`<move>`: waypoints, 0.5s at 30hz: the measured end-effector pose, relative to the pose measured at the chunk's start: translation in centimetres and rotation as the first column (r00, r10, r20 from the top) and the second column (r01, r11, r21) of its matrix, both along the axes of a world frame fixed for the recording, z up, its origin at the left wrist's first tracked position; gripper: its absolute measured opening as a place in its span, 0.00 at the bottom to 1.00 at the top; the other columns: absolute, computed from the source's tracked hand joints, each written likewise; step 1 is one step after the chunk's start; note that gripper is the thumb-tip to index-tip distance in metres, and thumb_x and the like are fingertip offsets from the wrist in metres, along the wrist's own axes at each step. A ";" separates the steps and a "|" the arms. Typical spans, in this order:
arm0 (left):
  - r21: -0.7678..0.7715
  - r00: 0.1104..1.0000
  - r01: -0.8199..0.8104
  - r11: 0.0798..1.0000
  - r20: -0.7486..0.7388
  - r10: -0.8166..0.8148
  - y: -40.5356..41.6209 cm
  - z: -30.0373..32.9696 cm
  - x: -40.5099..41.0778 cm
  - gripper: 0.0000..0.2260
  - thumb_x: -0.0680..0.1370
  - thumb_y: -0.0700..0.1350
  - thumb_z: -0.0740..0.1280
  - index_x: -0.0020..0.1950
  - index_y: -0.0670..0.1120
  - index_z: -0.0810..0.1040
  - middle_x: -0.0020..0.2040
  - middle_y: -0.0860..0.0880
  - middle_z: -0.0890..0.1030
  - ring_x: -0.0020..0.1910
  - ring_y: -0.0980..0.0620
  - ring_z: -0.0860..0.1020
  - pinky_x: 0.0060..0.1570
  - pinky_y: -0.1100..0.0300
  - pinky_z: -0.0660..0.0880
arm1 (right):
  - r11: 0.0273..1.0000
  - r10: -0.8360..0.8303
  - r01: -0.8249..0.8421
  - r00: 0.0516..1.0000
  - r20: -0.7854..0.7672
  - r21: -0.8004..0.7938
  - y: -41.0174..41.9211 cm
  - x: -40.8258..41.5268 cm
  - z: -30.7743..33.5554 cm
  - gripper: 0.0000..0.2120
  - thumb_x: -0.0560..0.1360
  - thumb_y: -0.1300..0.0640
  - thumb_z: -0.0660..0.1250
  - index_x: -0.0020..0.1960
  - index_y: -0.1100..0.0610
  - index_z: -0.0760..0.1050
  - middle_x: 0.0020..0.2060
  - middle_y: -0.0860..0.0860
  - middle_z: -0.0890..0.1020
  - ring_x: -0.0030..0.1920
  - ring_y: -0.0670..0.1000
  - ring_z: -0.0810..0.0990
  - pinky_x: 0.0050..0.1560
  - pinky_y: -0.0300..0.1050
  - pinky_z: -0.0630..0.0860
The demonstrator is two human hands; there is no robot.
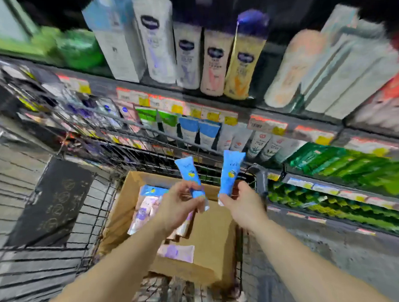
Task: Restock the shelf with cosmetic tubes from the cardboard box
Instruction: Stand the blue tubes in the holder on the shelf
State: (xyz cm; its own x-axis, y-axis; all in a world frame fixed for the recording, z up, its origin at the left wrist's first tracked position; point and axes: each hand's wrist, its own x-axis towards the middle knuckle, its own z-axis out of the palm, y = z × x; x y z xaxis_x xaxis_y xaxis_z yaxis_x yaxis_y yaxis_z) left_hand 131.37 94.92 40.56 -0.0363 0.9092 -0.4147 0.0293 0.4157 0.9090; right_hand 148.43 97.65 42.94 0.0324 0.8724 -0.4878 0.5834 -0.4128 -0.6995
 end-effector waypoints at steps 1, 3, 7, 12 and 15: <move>0.047 0.998 0.060 0.997 -0.019 -0.060 0.4 2.1 0.6 0.10 0.73 0.31 0.71 0.46 0.45 0.77 0.30 0.56 0.79 0.28 0.61 0.75 0.35 0.69 0.72 | 0.999 -0.018 0.018 1.000 -0.006 0.033 0.1 0.7 2.1 0.14 0.74 0.55 0.70 0.58 0.57 0.74 0.50 0.48 0.80 0.47 0.48 0.78 0.44 0.40 0.69; 0.146 0.985 0.170 0.974 -0.053 -0.164 1.4 6.2 2.2 0.10 0.71 0.37 0.72 0.44 0.51 0.77 0.32 0.55 0.78 0.32 0.57 0.75 0.38 0.64 0.73 | 0.993 -0.056 0.059 0.998 -0.027 0.105 0.3 2.8 6.2 0.14 0.74 0.55 0.71 0.57 0.57 0.74 0.49 0.48 0.80 0.46 0.48 0.77 0.42 0.39 0.67; 0.294 0.942 0.334 0.896 -0.127 -0.310 3.6 14.0 8.1 0.11 0.71 0.41 0.71 0.43 0.55 0.72 0.37 0.51 0.76 0.34 0.56 0.73 0.38 0.62 0.70 | 0.967 -0.104 0.109 0.994 -0.032 0.232 0.5 9.4 12.8 0.11 0.75 0.52 0.70 0.52 0.53 0.71 0.46 0.48 0.79 0.43 0.49 0.77 0.41 0.42 0.70; 0.483 0.946 0.324 0.814 -0.171 -0.275 5.1 20.9 20.8 0.23 0.65 0.43 0.77 0.50 0.56 0.67 0.42 0.48 0.78 0.37 0.55 0.78 0.39 0.60 0.76 | 0.900 -0.217 0.224 0.974 -0.060 0.375 -0.8 22.4 18.8 0.09 0.75 0.56 0.70 0.49 0.54 0.71 0.41 0.49 0.79 0.40 0.50 0.77 0.37 0.41 0.70; 0.516 0.937 0.338 0.787 -0.105 -0.333 4.8 23.7 31.0 0.31 0.68 0.31 0.75 0.64 0.50 0.66 0.47 0.46 0.82 0.38 0.62 0.80 0.38 0.67 0.75 | 0.845 -0.272 0.266 0.961 -0.057 0.464 -2.6 32.5 21.8 0.09 0.74 0.55 0.71 0.48 0.54 0.72 0.40 0.50 0.78 0.38 0.49 0.74 0.31 0.30 0.66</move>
